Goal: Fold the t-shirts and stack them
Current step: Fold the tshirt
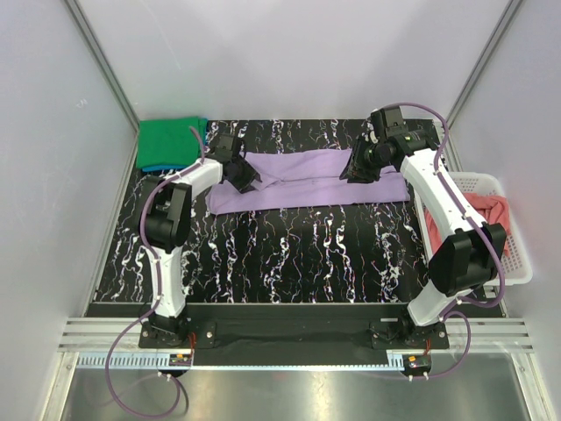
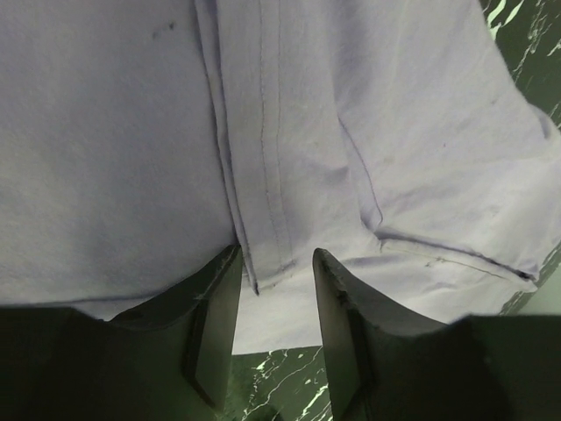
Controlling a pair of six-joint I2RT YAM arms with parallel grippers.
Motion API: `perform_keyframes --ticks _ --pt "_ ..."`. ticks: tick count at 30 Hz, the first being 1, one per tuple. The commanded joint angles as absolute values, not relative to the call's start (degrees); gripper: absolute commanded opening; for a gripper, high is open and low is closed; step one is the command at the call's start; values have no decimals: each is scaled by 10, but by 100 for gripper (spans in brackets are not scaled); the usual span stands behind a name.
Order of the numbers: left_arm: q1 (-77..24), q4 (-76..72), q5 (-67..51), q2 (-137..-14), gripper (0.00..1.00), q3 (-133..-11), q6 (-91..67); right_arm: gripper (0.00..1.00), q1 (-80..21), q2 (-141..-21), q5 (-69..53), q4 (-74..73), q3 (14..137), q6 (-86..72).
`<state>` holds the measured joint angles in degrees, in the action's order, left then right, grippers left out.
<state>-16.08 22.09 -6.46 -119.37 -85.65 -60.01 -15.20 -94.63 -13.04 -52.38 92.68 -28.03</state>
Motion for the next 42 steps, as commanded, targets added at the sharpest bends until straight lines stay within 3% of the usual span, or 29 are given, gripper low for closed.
perform_keyframes --ticks 1,11,16,27,34,35,36,42 --pt "-165 230 -31 -1189 40 -883 -603 36 -151 -937 -125 -528 954 -271" --pt "-166 222 -34 -1201 26 -890 -603 36 -151 -926 -113 -532 951 -269" --pt "-166 196 -42 -1201 0 -896 -607 36 -151 -920 -108 -533 948 -268" --pt "-171 44 -81 -1213 0 -918 -588 36 -150 -912 -103 -531 934 -268" --pt "-169 -6 -116 -1267 17 -982 -542 36 -150 -904 -89 -547 937 -263" --pt "-170 11 -119 -1290 33 -1002 -524 36 -151 -897 -88 -548 935 -264" --pt "-168 29 -122 -1300 41 -1046 -517 36 -150 -895 -87 -548 934 -267" --pt "-165 130 -96 -1231 64 -1034 -441 38 -151 -870 -90 -549 930 -290"
